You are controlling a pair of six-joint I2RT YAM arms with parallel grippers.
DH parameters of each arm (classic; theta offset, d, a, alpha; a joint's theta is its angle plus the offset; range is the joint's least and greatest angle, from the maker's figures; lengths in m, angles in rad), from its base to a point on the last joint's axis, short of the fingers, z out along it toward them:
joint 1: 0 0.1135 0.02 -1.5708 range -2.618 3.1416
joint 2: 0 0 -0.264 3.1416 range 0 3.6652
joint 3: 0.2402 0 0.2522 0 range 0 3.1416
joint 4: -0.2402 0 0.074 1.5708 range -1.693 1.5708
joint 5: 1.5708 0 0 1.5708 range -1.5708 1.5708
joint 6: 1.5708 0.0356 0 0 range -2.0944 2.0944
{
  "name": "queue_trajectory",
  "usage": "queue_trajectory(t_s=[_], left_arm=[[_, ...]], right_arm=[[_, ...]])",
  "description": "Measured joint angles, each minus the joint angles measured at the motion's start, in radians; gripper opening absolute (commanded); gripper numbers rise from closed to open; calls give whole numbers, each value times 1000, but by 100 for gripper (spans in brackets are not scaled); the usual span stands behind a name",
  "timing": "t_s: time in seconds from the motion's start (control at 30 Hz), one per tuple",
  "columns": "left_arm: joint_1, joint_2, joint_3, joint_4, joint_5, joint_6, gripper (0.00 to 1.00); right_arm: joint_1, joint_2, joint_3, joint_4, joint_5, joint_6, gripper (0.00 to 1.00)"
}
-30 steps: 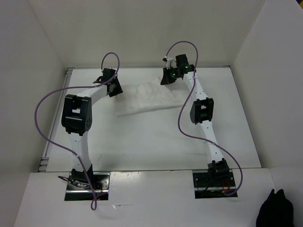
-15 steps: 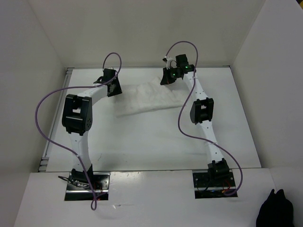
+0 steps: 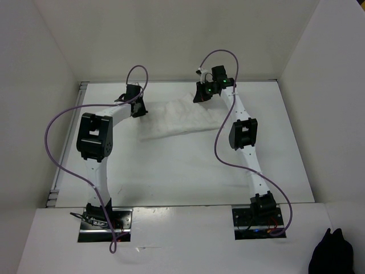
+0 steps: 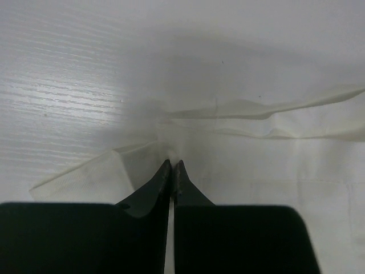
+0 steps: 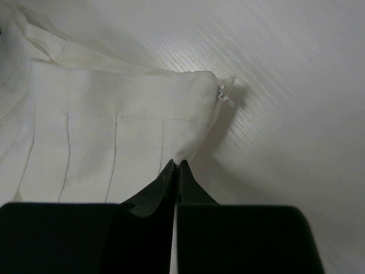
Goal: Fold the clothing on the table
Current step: Fold the skirt
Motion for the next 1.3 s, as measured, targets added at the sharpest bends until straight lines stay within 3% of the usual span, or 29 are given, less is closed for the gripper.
queue_trajectory(t_s=[0.4, 0.63, 0.83, 0.93, 1.03, 1.2, 1.3], left_arm=[[-47, -87, -53, 34, -70, 24, 0], [-119, -286, -108, 50, -72, 77, 0], [-175, -405, -183, 79, -51, 101, 0], [-174, -414, -218, 79, -44, 104, 0], [-172, -417, -240, 74, -22, 109, 0], [-182, -461, -245, 66, 15, 137, 0], [-203, -532, -263, 54, 33, 154, 0]], right_arm=[[-12, -16, 117, -123, 19, 1, 0], [-74, -152, 122, -320, -7, -37, 0], [-128, -304, 58, -373, -45, -40, 0], [-131, -428, -79, -375, -66, -39, 0], [-130, -586, -315, -371, -107, -47, 0], [-129, -871, -826, -311, -167, -63, 0], [-129, -1026, -1136, -193, -162, -46, 0]])
